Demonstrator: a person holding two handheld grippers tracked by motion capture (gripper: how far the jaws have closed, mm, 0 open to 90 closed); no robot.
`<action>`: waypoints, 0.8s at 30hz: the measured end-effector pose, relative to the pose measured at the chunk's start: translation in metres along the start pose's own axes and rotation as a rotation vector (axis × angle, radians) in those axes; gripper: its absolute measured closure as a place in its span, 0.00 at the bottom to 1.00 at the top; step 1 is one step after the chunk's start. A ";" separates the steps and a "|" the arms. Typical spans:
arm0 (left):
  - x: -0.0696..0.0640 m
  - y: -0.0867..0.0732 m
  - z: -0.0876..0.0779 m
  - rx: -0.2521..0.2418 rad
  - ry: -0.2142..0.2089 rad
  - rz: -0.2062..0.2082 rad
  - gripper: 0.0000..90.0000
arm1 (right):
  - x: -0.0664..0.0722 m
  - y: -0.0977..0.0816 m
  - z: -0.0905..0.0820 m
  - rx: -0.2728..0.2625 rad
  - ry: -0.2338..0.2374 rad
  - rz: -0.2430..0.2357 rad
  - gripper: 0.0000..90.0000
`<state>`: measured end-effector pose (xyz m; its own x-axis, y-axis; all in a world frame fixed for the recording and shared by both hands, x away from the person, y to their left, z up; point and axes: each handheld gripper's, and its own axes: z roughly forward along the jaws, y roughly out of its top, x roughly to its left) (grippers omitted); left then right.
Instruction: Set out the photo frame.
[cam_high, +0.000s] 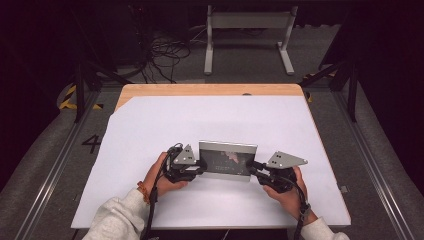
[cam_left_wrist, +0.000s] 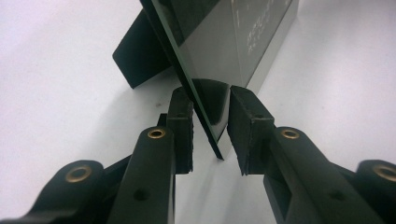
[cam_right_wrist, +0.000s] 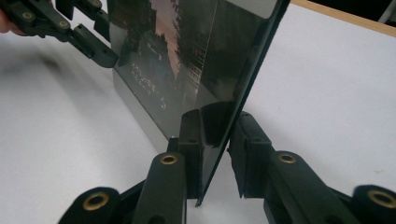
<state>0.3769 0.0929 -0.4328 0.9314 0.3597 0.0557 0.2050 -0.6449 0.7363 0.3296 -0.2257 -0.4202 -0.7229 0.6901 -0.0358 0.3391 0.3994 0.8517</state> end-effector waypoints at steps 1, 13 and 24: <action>-0.001 -0.001 0.000 -0.001 0.002 -0.001 0.79 | 0.000 0.000 0.000 0.000 -0.003 -0.004 0.83; -0.008 -0.005 -0.004 0.001 0.003 0.002 0.80 | -0.001 0.002 0.005 -0.003 -0.012 0.009 0.81; -0.012 -0.007 -0.005 -0.001 0.008 -0.001 0.82 | -0.002 0.003 0.008 -0.001 -0.010 0.008 0.80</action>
<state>0.3627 0.0970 -0.4352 0.9289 0.3655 0.0601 0.2055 -0.6437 0.7372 0.3371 -0.2214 -0.4215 -0.7141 0.6992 -0.0343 0.3441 0.3932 0.8526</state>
